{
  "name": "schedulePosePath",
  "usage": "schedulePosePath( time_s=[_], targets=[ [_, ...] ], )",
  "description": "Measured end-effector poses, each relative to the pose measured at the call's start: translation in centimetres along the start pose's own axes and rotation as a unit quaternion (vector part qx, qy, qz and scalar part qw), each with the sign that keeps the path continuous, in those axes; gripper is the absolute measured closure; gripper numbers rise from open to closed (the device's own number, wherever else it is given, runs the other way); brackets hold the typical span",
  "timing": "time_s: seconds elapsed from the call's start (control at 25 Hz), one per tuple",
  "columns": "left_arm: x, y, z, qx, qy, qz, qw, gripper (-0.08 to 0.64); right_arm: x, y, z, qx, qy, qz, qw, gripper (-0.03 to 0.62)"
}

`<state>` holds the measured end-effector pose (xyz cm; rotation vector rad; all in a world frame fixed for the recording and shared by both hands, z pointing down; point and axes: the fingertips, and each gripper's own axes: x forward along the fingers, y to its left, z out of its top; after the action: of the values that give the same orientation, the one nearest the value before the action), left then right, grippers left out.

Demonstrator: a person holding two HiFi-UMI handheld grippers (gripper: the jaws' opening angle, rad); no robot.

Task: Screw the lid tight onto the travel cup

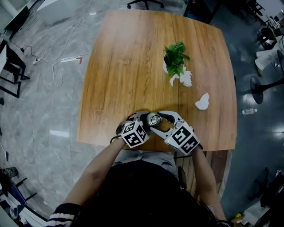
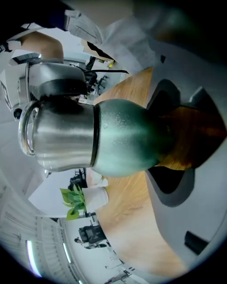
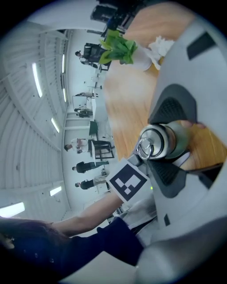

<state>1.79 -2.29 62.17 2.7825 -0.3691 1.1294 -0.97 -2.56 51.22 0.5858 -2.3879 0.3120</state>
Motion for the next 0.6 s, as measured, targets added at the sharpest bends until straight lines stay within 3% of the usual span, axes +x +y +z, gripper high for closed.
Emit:
schedulePosePath(
  time_s=[0.36, 0.6],
  targets=[
    [-0.7, 0.5, -0.5, -0.072, -0.003, 0.085, 0.9938, 0.204, 1.0, 2.0, 1.2, -0.063, -0.036, -0.008, 0.997, 0.327],
    [-0.9, 0.5, -0.4, -0.087, 0.001, 0.093, 0.9918, 0.204, 0.7, 1.8, 0.9, -0.014, -0.051, 0.001, 0.999, 0.327]
  ],
)
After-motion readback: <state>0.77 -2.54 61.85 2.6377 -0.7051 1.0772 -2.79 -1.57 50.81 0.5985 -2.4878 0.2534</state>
